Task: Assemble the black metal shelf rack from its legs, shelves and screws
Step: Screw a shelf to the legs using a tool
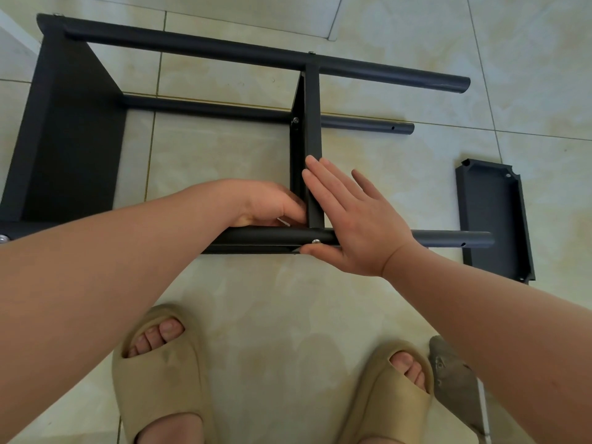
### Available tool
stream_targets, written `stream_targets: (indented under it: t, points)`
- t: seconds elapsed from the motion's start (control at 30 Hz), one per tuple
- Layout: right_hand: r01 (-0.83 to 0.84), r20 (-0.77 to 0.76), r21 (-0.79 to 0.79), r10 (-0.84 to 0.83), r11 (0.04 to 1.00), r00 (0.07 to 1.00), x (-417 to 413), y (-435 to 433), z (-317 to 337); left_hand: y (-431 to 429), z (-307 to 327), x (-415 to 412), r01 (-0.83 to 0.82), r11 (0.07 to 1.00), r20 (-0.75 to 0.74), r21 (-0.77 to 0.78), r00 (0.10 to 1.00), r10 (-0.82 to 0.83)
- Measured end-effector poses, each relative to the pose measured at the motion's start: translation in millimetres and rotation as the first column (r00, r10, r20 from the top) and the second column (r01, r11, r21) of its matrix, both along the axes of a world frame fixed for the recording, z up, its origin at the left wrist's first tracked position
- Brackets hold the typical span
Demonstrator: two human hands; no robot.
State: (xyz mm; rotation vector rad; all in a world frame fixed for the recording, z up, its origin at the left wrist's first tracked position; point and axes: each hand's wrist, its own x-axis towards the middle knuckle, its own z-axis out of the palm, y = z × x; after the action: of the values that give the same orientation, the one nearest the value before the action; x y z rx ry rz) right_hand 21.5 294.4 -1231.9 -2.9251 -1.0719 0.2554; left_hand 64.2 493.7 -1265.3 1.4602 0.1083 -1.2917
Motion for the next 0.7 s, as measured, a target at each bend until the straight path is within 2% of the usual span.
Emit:
stream_targets:
  t: [0.2,0.33,0.43,0.6,0.7]
  points:
    - [0.0,-0.003,-0.018,0.0,1.0,1.0,0.4,0.1,-0.6,-0.6,0.7,0.8,-0.037,0.998,-0.078,-0.054,0.996,0.033]
    - [-0.001,0.003,0.004,0.001,1.0,1.0,0.1,-0.3,-0.2,-1.6,2.8,1.0,0.063,0.998,-0.01,0.017,0.998,-0.063]
    - [-0.002,0.006,0.003,0.002,1.0,1.0,0.2,-0.7,0.1,-1.1,1.8,0.1,0.035,0.999,0.026,0.02,0.999,-0.035]
    - [-0.005,0.003,-0.008,0.005,1.0,1.0,0.0,0.3,0.4,0.3,0.3,-0.2,-0.02,0.997,-0.061,-0.07,0.998,0.016]
    - [-0.002,0.006,-0.003,0.002,1.0,1.0,-0.1,0.6,0.2,-0.1,3.5,0.6,-0.026,0.998,-0.095,-0.059,0.995,0.02]
